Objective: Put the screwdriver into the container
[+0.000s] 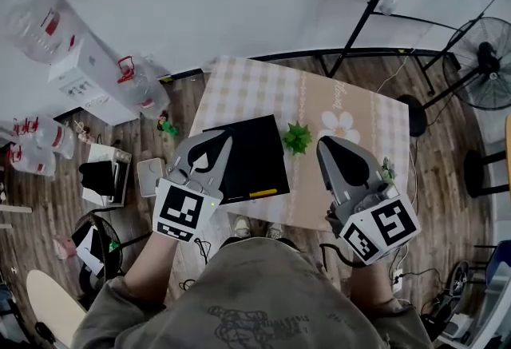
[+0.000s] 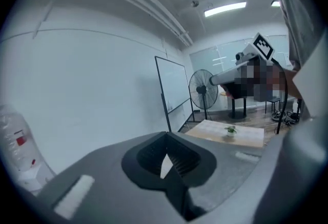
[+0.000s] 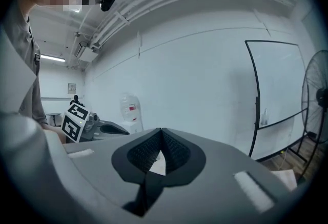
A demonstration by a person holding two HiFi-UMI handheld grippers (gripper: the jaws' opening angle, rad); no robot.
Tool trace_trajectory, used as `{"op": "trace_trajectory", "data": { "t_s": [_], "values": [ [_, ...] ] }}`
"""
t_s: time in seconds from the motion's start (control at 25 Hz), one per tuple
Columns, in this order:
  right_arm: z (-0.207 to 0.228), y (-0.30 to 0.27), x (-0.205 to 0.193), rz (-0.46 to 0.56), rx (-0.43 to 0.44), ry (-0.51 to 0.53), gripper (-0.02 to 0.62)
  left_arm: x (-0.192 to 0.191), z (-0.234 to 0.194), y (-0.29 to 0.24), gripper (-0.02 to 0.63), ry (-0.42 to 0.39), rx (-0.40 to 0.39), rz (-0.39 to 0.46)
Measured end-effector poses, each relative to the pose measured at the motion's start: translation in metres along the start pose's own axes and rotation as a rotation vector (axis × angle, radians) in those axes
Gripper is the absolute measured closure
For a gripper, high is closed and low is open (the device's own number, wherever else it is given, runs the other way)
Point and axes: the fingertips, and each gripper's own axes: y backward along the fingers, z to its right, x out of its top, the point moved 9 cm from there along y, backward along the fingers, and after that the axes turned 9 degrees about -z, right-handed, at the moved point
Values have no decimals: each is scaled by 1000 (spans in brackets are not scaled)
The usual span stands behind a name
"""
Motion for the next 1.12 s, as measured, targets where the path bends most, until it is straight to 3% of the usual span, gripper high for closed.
{"op": "trace_trajectory", "data": {
  "t_s": [0.24,0.36,0.72,1.12],
  "values": [
    [-9,26,33,116,-26,48,568,50,-5,51,604,3,46,179],
    [-13,39,41,159,-29,57,568,64,-3,70,604,8,68,215],
    [-18,64,39,177,-30,69,569,66,0,96,606,47,111,242],
    [-19,58,10,73,-9,50,568,32,5,78,606,109,106,146]
  ]
}}
